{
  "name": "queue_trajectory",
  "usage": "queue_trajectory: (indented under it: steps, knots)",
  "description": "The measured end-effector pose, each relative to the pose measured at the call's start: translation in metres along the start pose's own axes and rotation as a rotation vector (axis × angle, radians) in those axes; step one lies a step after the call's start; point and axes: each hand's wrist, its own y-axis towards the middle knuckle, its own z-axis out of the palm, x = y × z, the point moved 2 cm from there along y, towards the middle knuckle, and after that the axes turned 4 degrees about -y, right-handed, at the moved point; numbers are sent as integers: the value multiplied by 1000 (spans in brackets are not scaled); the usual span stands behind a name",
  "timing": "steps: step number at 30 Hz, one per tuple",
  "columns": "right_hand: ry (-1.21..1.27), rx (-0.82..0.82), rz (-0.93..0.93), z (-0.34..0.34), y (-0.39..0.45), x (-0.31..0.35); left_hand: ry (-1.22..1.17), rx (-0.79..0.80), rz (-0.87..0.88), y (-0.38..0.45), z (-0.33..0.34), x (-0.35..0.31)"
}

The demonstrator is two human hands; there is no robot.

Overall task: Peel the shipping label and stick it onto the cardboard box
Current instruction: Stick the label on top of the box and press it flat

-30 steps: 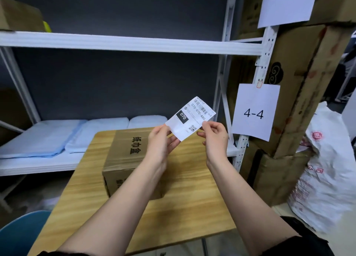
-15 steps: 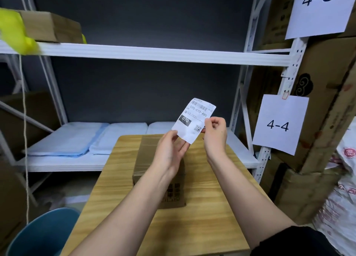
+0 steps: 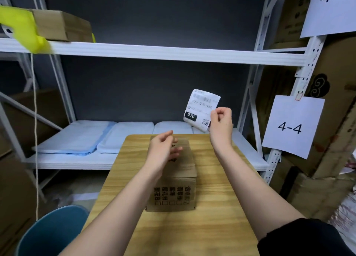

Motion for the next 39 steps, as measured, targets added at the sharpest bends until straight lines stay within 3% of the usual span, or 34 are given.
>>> queue_trajectory:
  steps: [5,10,15,20,26,39]
  knots:
    - [36,206,54,8,-1,5,307,-93,240,21,-31,-15]
    - [56,389,147,18,-11,7,361,97,208,24,-35,-21]
    - [-23,388,168,27,-14,-1,222,114,193,23,-37,-22]
    - [-72,412,194,33,-16,-8,446,115,284,29,-44,-17]
    - [3,518,247,34,-15,-9,449,115,218,37,-49,-15]
    - [-215,380,-36,43,-11,-19,510,-1,127,51,-40,-16]
